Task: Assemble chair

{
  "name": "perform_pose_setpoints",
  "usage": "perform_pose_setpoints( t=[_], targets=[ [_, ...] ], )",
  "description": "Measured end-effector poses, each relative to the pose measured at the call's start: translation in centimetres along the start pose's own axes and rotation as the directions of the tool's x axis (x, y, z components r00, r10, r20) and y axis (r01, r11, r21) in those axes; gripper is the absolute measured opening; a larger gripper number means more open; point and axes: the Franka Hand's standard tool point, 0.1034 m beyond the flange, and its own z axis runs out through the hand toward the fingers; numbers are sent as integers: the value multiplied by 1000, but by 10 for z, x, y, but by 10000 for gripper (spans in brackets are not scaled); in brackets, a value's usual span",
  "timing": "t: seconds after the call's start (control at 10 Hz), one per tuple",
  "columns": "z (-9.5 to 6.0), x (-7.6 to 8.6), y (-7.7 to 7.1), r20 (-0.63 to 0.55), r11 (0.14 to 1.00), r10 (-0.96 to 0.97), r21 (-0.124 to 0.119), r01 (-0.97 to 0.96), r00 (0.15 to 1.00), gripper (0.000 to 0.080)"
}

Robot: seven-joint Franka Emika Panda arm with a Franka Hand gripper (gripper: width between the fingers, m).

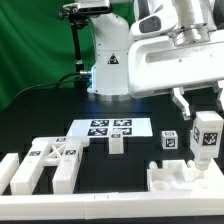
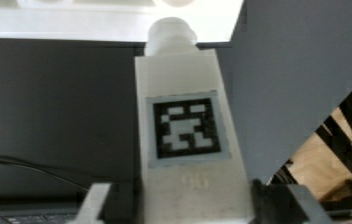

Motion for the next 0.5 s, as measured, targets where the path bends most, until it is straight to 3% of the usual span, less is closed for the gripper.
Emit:
perform_pose_setpoints(
  t=[0.3, 0.5],
  targets=[
    [10, -10, 7, -7, 1000, -30, -9, 30, 1000, 282],
    [16, -19, 1, 1, 999, -36, -2, 36, 999, 282]
  ],
)
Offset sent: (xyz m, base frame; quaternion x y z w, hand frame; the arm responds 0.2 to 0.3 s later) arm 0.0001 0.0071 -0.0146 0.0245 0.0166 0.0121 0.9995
